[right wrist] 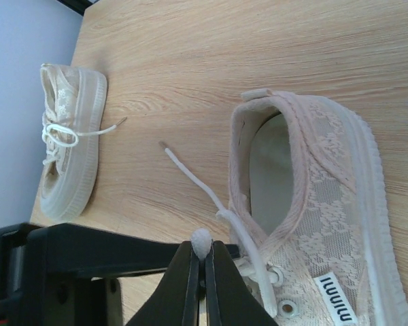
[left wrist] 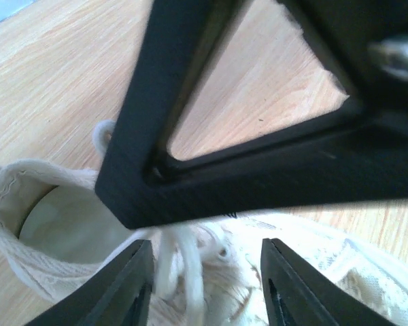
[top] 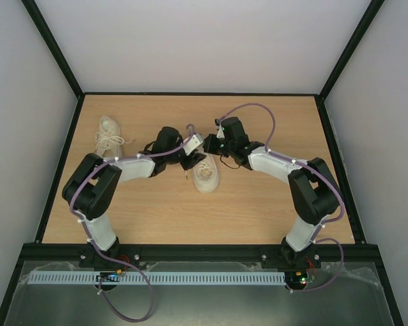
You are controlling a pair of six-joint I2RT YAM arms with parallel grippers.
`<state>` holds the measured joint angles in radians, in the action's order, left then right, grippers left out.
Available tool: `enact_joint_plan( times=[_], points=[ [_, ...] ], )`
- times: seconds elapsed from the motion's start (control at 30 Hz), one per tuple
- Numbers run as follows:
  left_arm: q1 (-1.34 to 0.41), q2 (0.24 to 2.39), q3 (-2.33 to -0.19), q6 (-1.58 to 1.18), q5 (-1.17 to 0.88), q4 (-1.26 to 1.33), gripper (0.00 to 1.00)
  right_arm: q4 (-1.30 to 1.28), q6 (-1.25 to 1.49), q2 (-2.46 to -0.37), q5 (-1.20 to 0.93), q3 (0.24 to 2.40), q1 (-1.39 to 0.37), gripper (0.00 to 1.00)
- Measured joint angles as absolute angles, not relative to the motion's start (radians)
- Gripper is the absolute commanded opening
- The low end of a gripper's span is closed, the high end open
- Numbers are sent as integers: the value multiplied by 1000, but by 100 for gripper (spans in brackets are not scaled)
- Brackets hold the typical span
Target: Tie the shoes
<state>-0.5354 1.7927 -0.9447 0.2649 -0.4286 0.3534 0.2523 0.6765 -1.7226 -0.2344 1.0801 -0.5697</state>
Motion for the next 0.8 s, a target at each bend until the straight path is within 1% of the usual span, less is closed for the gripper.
enact_joint_plan(
  times=[0.07,0.13,0.17,0.2,0.23,0.3,0.33,0.4,0.5,0.53,0.63,0.8],
  points=[
    [-535,1765,-927,315,-436,332,66,245,670,-1723,-230,1081,-570,1],
    [-532,1731,-909,377,-447,302,69,239,662,-1722,-226,1084,-570,1],
    [-527,1713,-905,410,-456,277,88,237,660,-1722,-226,1085,-570,1],
    [-521,1699,-905,437,-466,258,98,237,658,-1722,-225,1086,-570,1],
    [-511,1682,-906,475,-492,233,99,237,656,-1722,-225,1087,-570,1],
    [-485,1662,-916,541,-546,166,99,234,654,-1722,-226,1087,-570,1],
    [-463,1658,-932,580,-579,119,98,233,654,-1722,-226,1087,-570,1],
    [-418,1659,-964,654,-627,36,91,230,654,-1722,-227,1088,-570,1],
    [-345,1664,-1015,789,-696,-88,78,228,654,-1722,-229,1088,-570,1],
    [-324,1672,-1030,832,-706,-115,76,228,654,-1722,-231,1088,-570,1],
    [-278,1733,-1087,941,-680,-158,76,228,654,-1722,-236,1089,-570,1],
    [-265,1884,-1173,1082,-580,-178,79,227,654,-1722,-244,1091,-570,1]
  ],
)
